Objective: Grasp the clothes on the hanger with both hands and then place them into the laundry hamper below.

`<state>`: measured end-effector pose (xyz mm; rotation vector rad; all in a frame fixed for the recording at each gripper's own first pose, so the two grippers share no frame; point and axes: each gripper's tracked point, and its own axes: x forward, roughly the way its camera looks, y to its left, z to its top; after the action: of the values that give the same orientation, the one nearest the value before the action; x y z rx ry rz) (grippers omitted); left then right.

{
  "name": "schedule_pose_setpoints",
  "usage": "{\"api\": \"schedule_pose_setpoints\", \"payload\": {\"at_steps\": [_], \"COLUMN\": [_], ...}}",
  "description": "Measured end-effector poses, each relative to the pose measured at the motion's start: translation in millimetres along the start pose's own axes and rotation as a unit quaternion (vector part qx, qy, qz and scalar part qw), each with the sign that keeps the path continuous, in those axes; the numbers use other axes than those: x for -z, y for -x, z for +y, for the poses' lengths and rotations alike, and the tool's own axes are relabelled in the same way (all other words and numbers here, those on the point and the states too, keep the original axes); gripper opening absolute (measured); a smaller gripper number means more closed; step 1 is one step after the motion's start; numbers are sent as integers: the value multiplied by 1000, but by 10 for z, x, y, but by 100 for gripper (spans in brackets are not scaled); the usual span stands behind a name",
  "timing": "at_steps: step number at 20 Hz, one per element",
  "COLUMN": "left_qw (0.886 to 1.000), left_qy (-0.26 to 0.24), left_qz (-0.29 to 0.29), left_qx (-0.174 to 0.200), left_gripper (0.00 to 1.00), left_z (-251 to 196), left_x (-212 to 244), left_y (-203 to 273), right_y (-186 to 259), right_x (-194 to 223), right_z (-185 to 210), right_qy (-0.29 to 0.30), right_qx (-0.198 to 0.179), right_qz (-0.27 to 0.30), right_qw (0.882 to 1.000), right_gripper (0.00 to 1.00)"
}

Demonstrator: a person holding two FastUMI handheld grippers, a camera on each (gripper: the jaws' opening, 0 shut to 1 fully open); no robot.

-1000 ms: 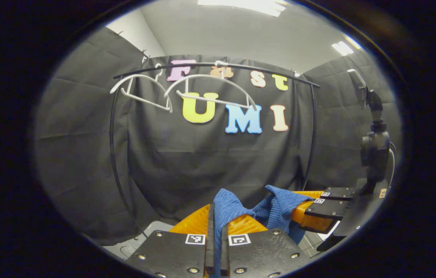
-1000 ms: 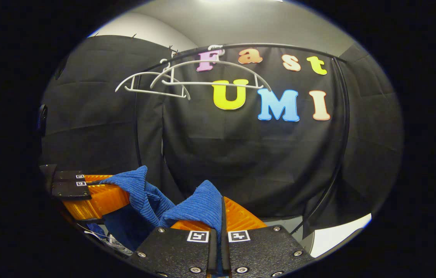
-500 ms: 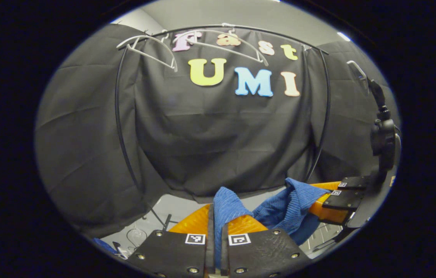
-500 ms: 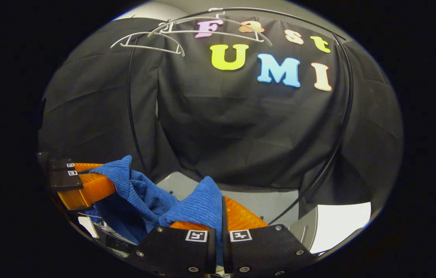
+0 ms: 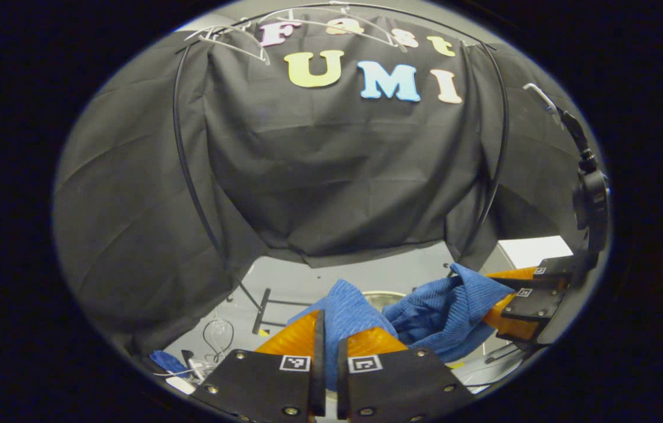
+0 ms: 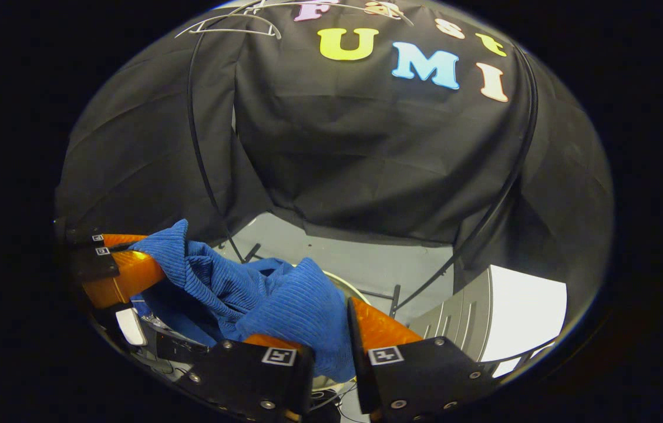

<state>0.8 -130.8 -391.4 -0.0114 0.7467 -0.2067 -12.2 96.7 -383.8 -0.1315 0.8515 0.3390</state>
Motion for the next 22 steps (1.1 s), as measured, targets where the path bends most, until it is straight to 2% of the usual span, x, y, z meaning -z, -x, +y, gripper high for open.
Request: {"api": "schedule_pose_setpoints", "payload": {"at_steps": [1,2,3,4,5,6,7,8,14,18,22], "left_qw": [1000,1000,1000,1000,1000,1000,1000,1000,1000,997,990], "left_qy": [-1,0,4,7,7,7,6,5,7,9,10], "left_qz": [10,18,25,23,22,20,18,15,-23,-78,-141], "left_qx": [-1,0,3,6,5,4,4,3,-6,-10,-15], "left_gripper": [22,35,48,58,69,81,93,93,93,93,93], "left_z": [12,21,26,19,29,47,52,58,185,307,405], "left_x": [90,143,225,235,257,240,234,221,-123,-491,-1109], "left_y": [7,15,71,95,133,151,160,165,422,780,1244], "right_y": [-11,1,-11,0,9,27,58,93,370,775,1229], "right_x": [70,133,206,265,336,350,349,308,12,-445,-953], "right_z": [-6,-6,32,41,56,56,68,65,19,-116,-330], "right_qy": [1,0,-2,-4,-5,-6,-5,-3,-8,-20,-25], "right_qx": [0,-3,-5,-7,-9,-9,-7,-4,15,36,58], "right_qz": [12,22,28,35,39,38,36,32,-13,-77,-151], "right_qw": [1000,1000,1000,999,999,999,999,999,1000,996,987], "right_gripper": [36,48,55,67,72,84,89,94,95,96,95]}}
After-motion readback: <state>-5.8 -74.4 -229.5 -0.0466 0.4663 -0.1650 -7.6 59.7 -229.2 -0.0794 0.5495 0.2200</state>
